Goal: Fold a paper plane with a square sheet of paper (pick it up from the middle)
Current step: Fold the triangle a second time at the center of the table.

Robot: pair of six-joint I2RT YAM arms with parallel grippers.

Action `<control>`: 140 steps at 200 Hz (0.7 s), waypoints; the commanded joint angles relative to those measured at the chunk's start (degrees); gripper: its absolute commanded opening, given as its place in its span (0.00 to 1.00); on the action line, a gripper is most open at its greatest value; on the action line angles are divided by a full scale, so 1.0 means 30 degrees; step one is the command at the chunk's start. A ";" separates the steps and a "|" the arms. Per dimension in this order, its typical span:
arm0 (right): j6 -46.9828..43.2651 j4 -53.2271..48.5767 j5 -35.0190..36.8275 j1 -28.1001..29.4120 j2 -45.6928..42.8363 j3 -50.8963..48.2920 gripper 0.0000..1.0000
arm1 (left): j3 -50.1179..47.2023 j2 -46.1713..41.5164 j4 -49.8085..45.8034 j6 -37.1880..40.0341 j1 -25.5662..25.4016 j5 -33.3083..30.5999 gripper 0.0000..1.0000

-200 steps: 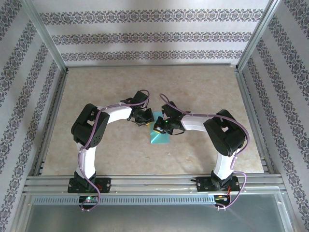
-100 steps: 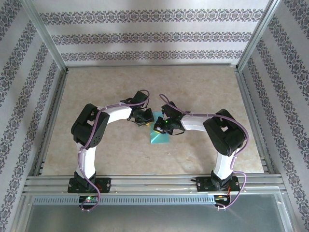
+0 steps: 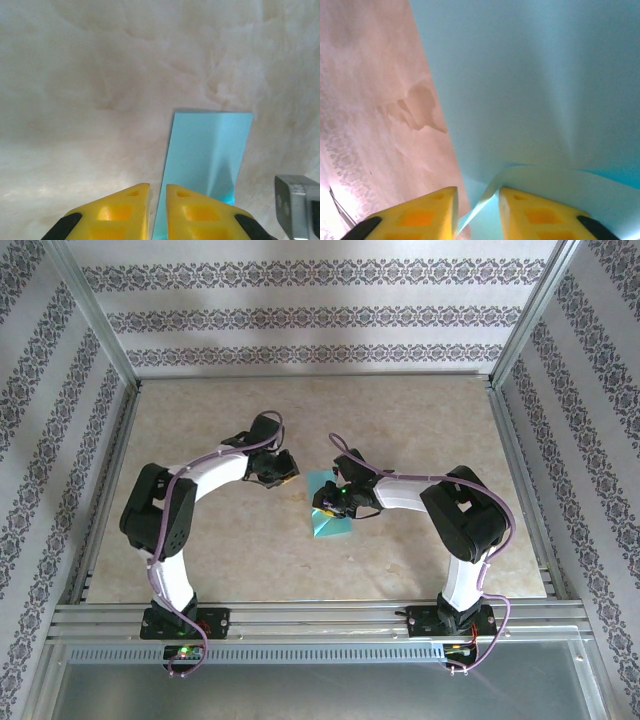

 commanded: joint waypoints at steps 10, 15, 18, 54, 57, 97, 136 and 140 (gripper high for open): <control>-0.0137 -0.0677 0.0288 0.0079 0.0410 0.0048 0.41 | -0.0910 -0.1124 -0.0660 -0.0261 0.0059 -0.0316 0.17; -0.0114 -0.0659 0.0259 0.0080 0.0438 0.0048 0.42 | -0.1071 -0.1272 -0.0514 -0.0366 0.0036 -0.0200 0.17; -0.0116 -0.0658 0.0236 0.0063 0.0452 0.0033 0.42 | -0.1219 -0.1336 -0.0430 -0.0390 0.0050 -0.0120 0.17; -0.0091 -0.0724 0.0301 0.0065 0.0600 -0.0010 0.44 | -0.2512 -0.2280 0.0574 -0.1032 -0.0204 0.0696 0.17; -0.0077 -0.0747 0.0314 0.0065 0.0600 -0.0011 0.44 | -0.2633 -0.2378 0.0633 -0.1081 -0.0259 0.0743 0.17; -0.0118 -0.1121 0.0651 0.0054 0.0702 -0.0157 0.32 | -0.4006 -0.3195 0.1697 -0.2010 -0.1070 0.1248 0.16; -0.0317 -0.1813 0.1019 0.0011 0.0746 -0.0302 0.17 | -0.4625 -0.2691 0.3626 -0.3027 -0.2190 0.2318 0.14; -0.0342 -0.1833 0.1049 -0.0002 0.0768 -0.0344 0.15 | -0.4583 -0.2533 0.3727 -0.3083 -0.2335 0.2393 0.13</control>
